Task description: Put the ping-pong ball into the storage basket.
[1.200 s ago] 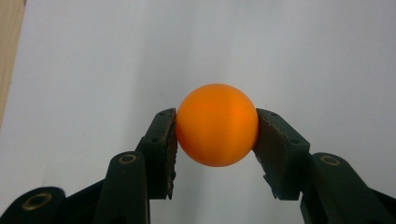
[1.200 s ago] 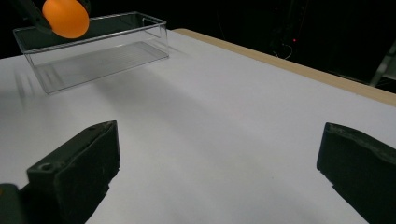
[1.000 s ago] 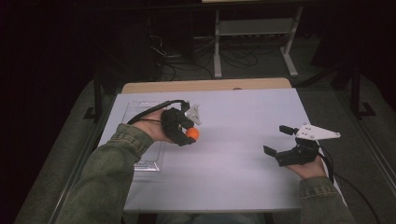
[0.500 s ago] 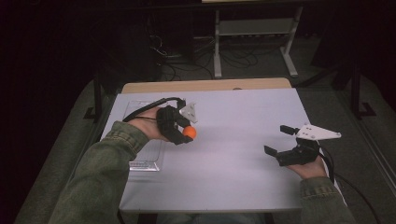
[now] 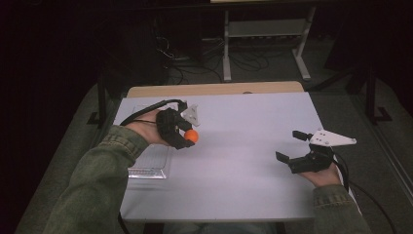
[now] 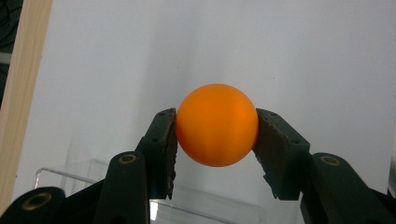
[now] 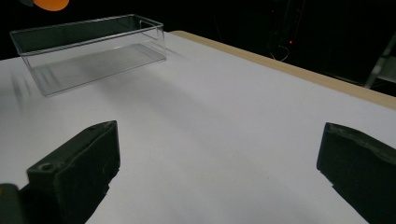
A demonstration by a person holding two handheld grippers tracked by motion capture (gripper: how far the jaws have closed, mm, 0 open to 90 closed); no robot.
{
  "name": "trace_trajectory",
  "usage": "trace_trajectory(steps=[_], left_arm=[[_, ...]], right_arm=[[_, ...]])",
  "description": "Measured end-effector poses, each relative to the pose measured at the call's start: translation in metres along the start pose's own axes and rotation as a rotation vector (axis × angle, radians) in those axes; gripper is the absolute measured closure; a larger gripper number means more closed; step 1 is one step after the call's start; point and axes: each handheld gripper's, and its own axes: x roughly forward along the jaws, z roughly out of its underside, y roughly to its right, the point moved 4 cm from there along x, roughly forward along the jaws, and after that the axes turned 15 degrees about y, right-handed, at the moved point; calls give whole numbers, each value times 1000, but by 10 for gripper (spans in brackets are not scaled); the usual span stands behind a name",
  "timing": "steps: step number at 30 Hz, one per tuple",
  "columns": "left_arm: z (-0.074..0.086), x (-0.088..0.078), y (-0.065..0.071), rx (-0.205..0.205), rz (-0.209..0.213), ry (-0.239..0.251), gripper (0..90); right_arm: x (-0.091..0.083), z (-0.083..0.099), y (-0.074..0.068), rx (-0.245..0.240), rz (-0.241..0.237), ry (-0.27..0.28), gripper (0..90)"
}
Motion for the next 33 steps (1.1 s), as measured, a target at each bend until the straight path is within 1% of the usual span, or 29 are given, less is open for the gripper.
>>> trace_trajectory(steps=[4, 12, 17, 22, 25, 27, 33], left_arm=[[3, -4, -1, -7, -3, 3, 506], [12, -12, -4, -18, -16, -8, 506], [15, -16, -6, -25, -23, -1, 506], [20, -21, -7, -31, -31, -8, 506], [24, -25, -9, -44, -40, -17, 506], [27, -27, -10, -47, -49, -32, 506], [34, -35, -14, -73, -64, -27, 507]], right_arm=[[0, 0, 0, 0, 0, -1, 0], [0, 0, 0, 0, 0, -1, 0], [0, 0, 0, -1, 1, -1, 0], [-1, 0, 0, -2, 3, 1, 0], [-1, 0, 0, -3, 3, 2, 0], [-1, 0, 0, -3, 5, 1, 0], [-1, 0, 0, -2, 5, -1, 0]])
